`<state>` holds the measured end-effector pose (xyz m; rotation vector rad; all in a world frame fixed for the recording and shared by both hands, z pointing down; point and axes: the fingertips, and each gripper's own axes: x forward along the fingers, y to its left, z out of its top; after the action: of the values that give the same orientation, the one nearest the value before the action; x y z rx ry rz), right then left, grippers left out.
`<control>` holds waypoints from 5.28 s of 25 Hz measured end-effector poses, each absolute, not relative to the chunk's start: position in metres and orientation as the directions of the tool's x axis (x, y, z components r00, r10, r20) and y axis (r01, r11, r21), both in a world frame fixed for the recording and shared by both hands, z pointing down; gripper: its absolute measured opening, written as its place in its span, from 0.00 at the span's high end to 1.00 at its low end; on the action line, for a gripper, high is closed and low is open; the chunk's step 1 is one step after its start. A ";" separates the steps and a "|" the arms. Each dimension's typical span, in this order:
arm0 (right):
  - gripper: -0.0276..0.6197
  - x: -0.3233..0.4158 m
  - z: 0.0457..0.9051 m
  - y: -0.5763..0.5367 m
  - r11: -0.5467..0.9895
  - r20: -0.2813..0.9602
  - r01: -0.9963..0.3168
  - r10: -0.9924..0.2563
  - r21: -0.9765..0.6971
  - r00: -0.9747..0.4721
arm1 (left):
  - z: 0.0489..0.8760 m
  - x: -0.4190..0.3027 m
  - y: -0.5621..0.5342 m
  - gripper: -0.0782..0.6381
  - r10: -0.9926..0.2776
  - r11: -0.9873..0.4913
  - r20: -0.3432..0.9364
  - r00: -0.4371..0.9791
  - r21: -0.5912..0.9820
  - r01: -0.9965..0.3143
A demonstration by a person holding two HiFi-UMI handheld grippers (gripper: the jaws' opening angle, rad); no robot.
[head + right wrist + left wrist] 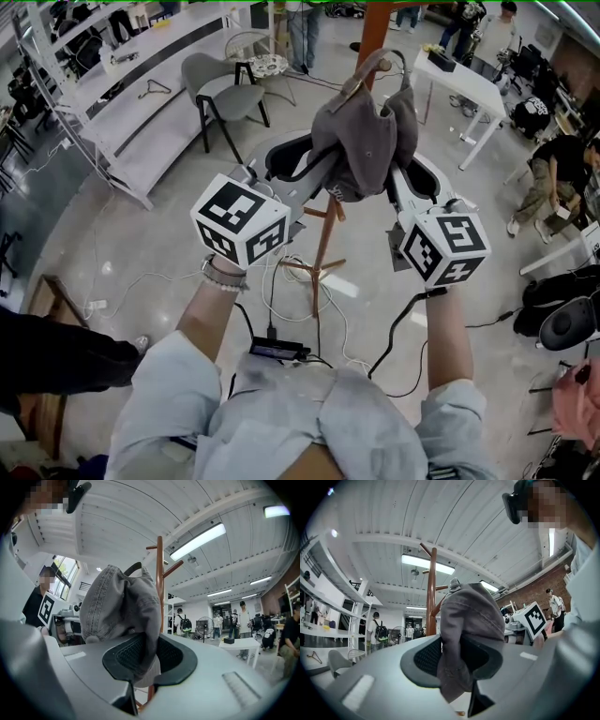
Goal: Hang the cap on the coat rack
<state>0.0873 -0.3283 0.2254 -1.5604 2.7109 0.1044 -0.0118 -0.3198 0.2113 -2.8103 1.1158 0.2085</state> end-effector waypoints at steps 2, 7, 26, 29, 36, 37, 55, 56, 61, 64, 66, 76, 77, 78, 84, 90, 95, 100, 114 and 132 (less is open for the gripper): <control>0.85 0.087 0.230 -0.335 0.499 -0.029 -0.865 -0.865 0.055 -0.501 | 0.215 -0.011 -0.326 0.72 -0.676 -0.722 -0.159 0.719 -0.049 -0.690; 0.85 0.087 0.239 -0.353 0.494 0.010 -0.868 -0.869 0.052 -0.494 | 0.222 -0.011 -0.342 0.72 -0.685 -0.719 -0.129 0.717 -0.038 -0.694; 0.85 0.089 0.285 -0.395 0.485 0.109 -0.874 -0.871 0.042 -0.478 | 0.266 -0.009 -0.385 0.72 -0.714 -0.700 -0.051 0.698 0.012 -0.714; 0.85 0.088 0.286 -0.397 0.479 0.098 -0.876 -0.875 0.052 -0.473 | 0.267 -0.009 -0.388 0.72 -0.714 -0.699 -0.057 0.698 0.005 -0.715; 0.85 0.092 0.289 -0.398 0.479 0.078 -0.877 -0.877 0.050 -0.474 | 0.271 -0.006 -0.390 0.72 -0.712 -0.701 -0.066 0.700 -0.002 -0.713; 0.84 0.092 0.289 -0.397 0.481 0.077 -0.876 -0.876 0.051 -0.476 | 0.271 -0.006 -0.390 0.72 -0.712 -0.701 -0.066 0.699 -0.005 -0.713; 0.76 0.097 0.285 -0.396 0.446 0.040 -0.894 -0.895 0.033 -0.445 | 0.264 -0.017 -0.389 0.72 -0.715 -0.695 -0.094 0.693 -0.011 -0.719; 0.75 0.098 0.284 -0.395 0.444 0.034 -0.896 -0.896 0.030 -0.443 | 0.263 -0.017 -0.389 0.72 -0.716 -0.694 -0.096 0.692 -0.012 -0.720; 0.68 0.104 0.278 -0.390 0.436 0.003 -0.900 -0.900 0.011 -0.436 | 0.258 -0.021 -0.383 0.72 -0.718 -0.691 -0.110 0.687 -0.009 -0.723; 0.68 0.105 0.274 -0.385 0.431 -0.016 -0.902 -0.902 0.015 -0.431 | 0.256 -0.024 -0.379 0.72 -0.722 -0.686 -0.122 0.681 -0.006 -0.728; 0.68 0.104 0.270 -0.379 0.428 -0.027 -0.903 -0.903 0.040 -0.429 | 0.254 -0.027 -0.374 0.72 -0.722 -0.684 -0.132 0.679 -0.007 -0.730; 0.78 0.104 0.255 -0.341 0.393 -0.093 -0.915 -0.912 0.091 -0.401 | 0.237 -0.035 -0.333 0.72 -0.728 -0.663 -0.189 0.660 -0.056 -0.747; 0.81 0.104 0.255 -0.337 0.394 -0.097 -0.916 -0.911 0.082 -0.401 | 0.237 -0.035 -0.328 0.72 -0.727 -0.661 -0.192 0.659 -0.062 -0.747; 0.84 0.105 0.256 -0.333 0.396 -0.102 -0.915 -0.910 0.070 -0.402 | 0.236 -0.035 -0.323 0.73 -0.728 -0.659 -0.195 0.657 -0.067 -0.749; 0.95 0.110 0.260 -0.306 0.389 -0.129 -0.921 -0.914 -0.005 -0.385 | 0.239 -0.036 -0.295 0.82 -0.738 -0.641 -0.203 0.643 -0.088 -0.763; 0.95 0.112 0.267 -0.280 0.356 -0.127 -0.934 -0.926 0.019 -0.356 | 0.256 -0.035 -0.272 0.87 -0.742 -0.647 -0.173 0.647 -0.064 -0.760; 0.95 0.106 0.274 -0.259 0.347 -0.118 -0.936 -0.929 0.057 -0.352 | 0.266 -0.030 -0.254 0.88 -0.738 -0.657 -0.154 0.656 -0.053 -0.752; 0.95 0.100 0.284 -0.243 0.344 -0.101 -0.934 -0.930 0.092 -0.353 | 0.272 -0.026 -0.243 0.88 -0.729 -0.668 -0.153 0.667 -0.054 -0.743; 0.95 0.094 0.284 -0.227 0.348 -0.100 -0.934 -0.929 0.083 -0.356 | 0.280 -0.025 -0.227 0.88 -0.720 -0.679 -0.139 0.680 -0.062 -0.732; 0.95 0.093 0.286 -0.229 0.345 -0.097 -0.935 -0.931 0.080 -0.352 | 0.287 -0.029 -0.228 0.88 -0.724 -0.677 -0.127 0.678 -0.061 -0.734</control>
<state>0.0935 -0.2295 0.2864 -1.7691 2.5486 0.1887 -0.0285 -0.2281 0.2869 -2.7792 1.2113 0.1407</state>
